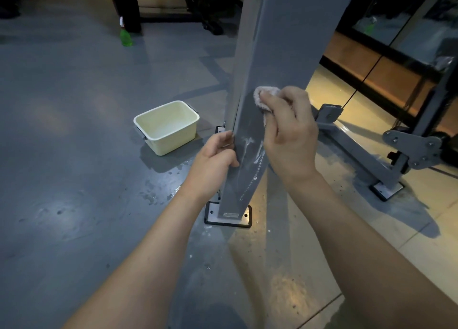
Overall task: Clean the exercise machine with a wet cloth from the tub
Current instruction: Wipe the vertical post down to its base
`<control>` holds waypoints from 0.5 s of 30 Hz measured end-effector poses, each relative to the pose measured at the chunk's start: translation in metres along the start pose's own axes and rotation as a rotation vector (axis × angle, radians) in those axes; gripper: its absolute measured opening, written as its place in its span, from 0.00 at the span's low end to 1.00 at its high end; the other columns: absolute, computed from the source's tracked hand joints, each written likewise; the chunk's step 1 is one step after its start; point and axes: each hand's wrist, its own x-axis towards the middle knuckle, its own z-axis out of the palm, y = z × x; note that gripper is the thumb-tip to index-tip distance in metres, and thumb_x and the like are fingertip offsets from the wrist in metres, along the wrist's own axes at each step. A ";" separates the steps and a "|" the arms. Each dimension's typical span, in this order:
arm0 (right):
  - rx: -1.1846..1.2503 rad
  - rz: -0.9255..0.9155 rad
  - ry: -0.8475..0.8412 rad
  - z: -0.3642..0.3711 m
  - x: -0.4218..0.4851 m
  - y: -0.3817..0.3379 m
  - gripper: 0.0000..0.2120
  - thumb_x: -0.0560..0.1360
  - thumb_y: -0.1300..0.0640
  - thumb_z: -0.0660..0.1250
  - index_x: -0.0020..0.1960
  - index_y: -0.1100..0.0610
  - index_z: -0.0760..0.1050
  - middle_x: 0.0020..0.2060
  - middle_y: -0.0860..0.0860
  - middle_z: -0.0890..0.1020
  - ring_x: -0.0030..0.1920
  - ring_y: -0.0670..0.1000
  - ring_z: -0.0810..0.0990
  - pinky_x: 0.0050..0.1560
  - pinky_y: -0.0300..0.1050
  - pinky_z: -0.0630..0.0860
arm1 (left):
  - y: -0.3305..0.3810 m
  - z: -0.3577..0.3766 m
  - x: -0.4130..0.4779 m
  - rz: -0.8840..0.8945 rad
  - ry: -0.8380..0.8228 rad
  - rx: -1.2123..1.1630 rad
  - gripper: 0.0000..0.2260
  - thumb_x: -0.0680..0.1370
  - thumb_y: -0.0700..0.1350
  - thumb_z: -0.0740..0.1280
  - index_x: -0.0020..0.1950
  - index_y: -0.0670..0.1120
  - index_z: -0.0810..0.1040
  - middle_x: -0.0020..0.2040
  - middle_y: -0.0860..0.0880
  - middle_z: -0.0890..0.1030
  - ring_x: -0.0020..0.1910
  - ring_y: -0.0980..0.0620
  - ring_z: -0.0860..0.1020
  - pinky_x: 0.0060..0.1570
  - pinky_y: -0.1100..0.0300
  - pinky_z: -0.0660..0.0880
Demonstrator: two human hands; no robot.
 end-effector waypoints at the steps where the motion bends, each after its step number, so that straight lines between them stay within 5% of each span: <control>1: -0.020 -0.006 -0.012 0.004 -0.005 0.002 0.15 0.76 0.72 0.66 0.59 0.61 0.83 0.53 0.59 0.79 0.49 0.58 0.78 0.46 0.53 0.78 | 0.000 0.000 0.000 -0.003 0.004 -0.003 0.32 0.64 0.42 0.63 0.70 0.50 0.77 0.63 0.58 0.82 0.63 0.62 0.78 0.63 0.60 0.74; 7: -0.150 -0.063 -0.219 0.009 -0.042 0.004 0.19 0.73 0.70 0.69 0.57 0.52 0.83 0.53 0.50 0.81 0.45 0.57 0.75 0.44 0.50 0.75 | 0.000 0.002 -0.003 0.001 0.004 0.002 0.31 0.64 0.42 0.64 0.69 0.51 0.77 0.62 0.58 0.82 0.64 0.61 0.78 0.59 0.62 0.72; 12: -0.173 -0.032 -0.055 -0.002 -0.009 0.000 0.12 0.80 0.62 0.67 0.61 0.53 0.82 0.55 0.53 0.79 0.51 0.59 0.72 0.53 0.51 0.73 | 0.002 0.003 -0.005 -0.009 0.013 0.009 0.31 0.64 0.43 0.63 0.69 0.52 0.77 0.61 0.61 0.82 0.63 0.62 0.78 0.63 0.60 0.72; 15: -0.173 0.053 -0.028 -0.003 -0.003 -0.001 0.15 0.81 0.61 0.62 0.65 0.52 0.79 0.60 0.55 0.68 0.55 0.60 0.72 0.51 0.50 0.74 | 0.004 0.004 -0.004 -0.024 0.031 0.000 0.29 0.65 0.44 0.64 0.67 0.54 0.78 0.59 0.62 0.83 0.62 0.62 0.79 0.69 0.55 0.72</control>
